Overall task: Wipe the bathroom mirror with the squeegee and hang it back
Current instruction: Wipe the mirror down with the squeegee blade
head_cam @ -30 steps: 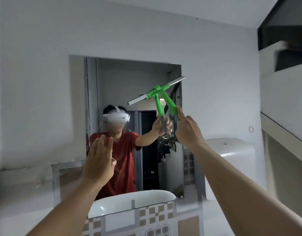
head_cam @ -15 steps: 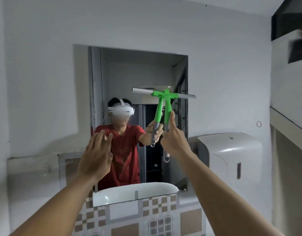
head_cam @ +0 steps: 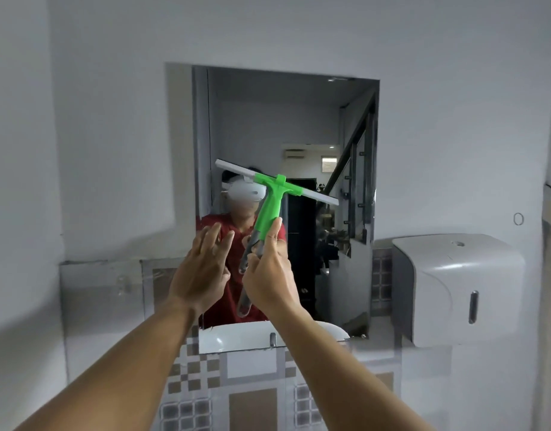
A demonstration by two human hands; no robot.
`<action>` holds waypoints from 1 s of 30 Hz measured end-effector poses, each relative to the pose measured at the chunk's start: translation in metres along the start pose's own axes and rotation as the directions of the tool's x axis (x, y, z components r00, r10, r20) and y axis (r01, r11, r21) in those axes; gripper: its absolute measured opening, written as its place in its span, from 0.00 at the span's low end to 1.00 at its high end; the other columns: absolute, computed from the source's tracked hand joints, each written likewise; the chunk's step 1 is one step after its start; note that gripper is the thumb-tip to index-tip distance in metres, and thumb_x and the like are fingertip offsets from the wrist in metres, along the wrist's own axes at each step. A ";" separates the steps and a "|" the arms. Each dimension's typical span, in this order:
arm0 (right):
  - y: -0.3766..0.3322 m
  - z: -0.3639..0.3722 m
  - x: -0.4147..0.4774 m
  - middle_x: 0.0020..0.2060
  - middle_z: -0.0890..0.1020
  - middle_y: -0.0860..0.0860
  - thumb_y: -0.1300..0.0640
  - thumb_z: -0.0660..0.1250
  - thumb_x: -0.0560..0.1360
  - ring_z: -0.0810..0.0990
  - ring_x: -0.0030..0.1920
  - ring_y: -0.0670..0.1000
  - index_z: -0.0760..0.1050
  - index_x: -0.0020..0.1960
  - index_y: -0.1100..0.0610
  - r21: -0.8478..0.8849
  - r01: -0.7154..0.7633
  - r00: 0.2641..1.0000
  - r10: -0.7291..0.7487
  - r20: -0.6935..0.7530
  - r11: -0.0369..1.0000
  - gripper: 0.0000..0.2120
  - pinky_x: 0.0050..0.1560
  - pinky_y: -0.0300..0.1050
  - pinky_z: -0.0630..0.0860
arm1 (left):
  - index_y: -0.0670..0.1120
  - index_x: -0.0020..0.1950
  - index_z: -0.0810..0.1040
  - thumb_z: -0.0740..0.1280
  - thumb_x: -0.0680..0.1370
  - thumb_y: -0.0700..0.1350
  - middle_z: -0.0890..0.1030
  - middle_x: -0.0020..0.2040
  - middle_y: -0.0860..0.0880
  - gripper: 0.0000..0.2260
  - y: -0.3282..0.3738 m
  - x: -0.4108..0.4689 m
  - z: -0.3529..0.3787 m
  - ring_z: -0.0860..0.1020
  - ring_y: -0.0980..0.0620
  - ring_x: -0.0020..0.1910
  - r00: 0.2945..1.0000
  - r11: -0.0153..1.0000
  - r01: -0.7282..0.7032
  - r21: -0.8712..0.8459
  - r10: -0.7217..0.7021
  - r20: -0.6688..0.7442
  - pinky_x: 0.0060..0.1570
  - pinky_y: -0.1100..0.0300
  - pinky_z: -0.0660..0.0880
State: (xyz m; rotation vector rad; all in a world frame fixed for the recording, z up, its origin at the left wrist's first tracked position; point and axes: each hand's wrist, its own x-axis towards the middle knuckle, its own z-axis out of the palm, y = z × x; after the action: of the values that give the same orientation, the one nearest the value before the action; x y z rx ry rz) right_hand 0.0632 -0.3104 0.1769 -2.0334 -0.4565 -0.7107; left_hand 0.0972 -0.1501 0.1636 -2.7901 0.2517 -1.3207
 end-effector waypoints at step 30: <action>0.083 -0.169 0.037 0.44 0.76 0.51 0.63 0.61 0.75 0.78 0.37 0.53 0.35 0.78 0.34 -0.817 0.166 0.982 -0.170 0.084 0.553 0.47 0.38 0.52 0.81 | 0.42 0.73 0.72 0.70 0.77 0.44 0.70 0.72 0.40 0.24 -0.014 0.002 0.003 0.71 0.39 0.69 0.993 0.997 -0.057 0.055 0.063 -0.102 0.57 0.45 0.81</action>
State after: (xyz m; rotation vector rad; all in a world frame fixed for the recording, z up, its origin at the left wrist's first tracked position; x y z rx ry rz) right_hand 0.0867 -0.4958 0.2191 -2.8982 -0.3380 -1.2141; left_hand 0.1018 -0.1371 0.1647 -2.6535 0.2981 -1.4388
